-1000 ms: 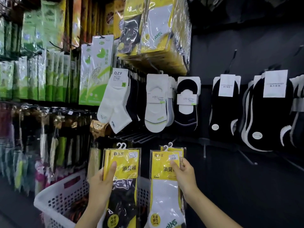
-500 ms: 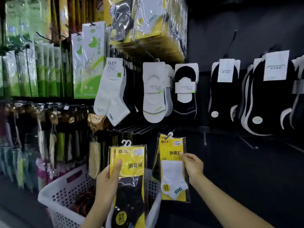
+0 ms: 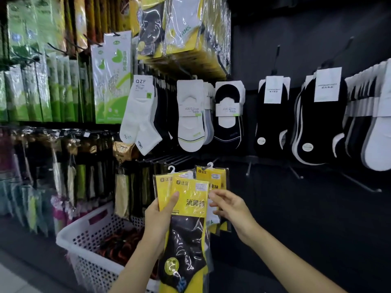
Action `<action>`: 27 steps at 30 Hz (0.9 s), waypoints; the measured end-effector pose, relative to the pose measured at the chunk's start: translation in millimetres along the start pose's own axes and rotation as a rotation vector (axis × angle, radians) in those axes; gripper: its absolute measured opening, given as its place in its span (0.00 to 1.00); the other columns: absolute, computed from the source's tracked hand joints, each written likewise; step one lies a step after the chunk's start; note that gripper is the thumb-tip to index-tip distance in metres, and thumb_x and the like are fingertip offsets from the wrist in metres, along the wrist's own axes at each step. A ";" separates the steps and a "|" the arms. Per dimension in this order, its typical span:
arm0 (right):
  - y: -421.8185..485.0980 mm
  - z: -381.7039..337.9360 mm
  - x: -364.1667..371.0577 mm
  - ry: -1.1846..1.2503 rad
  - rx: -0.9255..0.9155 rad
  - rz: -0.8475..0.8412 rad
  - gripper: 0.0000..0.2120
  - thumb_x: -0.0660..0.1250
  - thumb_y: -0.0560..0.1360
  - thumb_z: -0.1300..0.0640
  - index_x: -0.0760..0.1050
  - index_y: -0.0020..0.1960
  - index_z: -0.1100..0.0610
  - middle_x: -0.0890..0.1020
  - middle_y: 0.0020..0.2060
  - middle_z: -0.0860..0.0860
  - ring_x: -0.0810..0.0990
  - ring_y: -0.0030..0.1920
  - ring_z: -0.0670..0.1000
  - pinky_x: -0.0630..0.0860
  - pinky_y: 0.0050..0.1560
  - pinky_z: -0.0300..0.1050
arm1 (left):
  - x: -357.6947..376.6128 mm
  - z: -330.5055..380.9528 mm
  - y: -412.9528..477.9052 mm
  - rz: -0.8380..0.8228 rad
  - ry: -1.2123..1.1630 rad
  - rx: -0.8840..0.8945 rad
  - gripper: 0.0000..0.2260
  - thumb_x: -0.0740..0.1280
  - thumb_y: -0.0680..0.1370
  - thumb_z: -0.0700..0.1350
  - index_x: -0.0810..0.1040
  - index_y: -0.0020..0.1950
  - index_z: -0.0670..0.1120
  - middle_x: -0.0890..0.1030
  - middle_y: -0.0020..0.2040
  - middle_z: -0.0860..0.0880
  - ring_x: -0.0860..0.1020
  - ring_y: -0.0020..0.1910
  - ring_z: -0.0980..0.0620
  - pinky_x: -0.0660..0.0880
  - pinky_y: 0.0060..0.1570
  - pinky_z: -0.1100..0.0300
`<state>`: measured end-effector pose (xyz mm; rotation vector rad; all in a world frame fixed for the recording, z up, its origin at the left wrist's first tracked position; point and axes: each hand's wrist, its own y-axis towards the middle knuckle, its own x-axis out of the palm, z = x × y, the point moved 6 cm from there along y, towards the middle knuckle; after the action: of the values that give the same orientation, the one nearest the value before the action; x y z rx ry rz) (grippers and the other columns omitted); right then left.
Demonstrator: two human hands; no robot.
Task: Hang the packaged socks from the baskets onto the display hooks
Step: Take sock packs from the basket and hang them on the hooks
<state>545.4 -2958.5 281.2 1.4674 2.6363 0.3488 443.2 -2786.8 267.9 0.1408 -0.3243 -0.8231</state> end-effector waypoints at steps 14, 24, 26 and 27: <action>-10.8 9.9 -0.5 0.154 0.123 0.034 0.10 0.68 0.76 0.60 0.78 0.56 0.62 0.85 0.48 0.57 0.85 0.49 0.55 0.82 0.47 0.44 | 13.1 -1.4 -12.9 -0.071 0.032 0.014 0.16 0.67 0.73 0.56 0.79 0.57 0.50 0.84 0.47 0.56 0.82 0.45 0.59 0.74 0.46 0.69; 19.9 3.5 -23.9 0.064 0.016 0.228 0.03 0.68 0.76 0.59 0.79 0.49 0.57 0.86 0.39 0.51 0.86 0.41 0.49 0.80 0.39 0.38 | -34.3 8.1 23.1 0.035 0.318 0.091 0.13 0.57 0.77 0.61 0.61 0.36 0.58 0.60 0.34 0.60 0.61 0.31 0.64 0.59 0.32 0.68; 29.8 0.9 -23.3 0.042 -0.019 0.248 0.02 0.67 0.76 0.60 0.79 0.48 0.56 0.86 0.38 0.50 0.85 0.40 0.47 0.80 0.38 0.37 | -43.2 7.5 30.0 0.040 0.322 0.093 0.13 0.57 0.79 0.59 0.61 0.36 0.58 0.61 0.34 0.60 0.63 0.30 0.65 0.59 0.34 0.69; 35.1 -0.2 -22.6 0.029 -0.032 0.258 0.02 0.67 0.76 0.60 0.78 0.49 0.56 0.86 0.38 0.50 0.85 0.40 0.47 0.80 0.38 0.37 | -47.3 7.5 32.7 0.046 0.322 0.103 0.13 0.57 0.79 0.59 0.61 0.36 0.58 0.61 0.34 0.60 0.64 0.30 0.65 0.60 0.34 0.69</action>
<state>586.2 -2959.9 289.7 1.8087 2.4514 0.4352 433.5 -2729.8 272.3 0.3569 -0.0655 -0.7246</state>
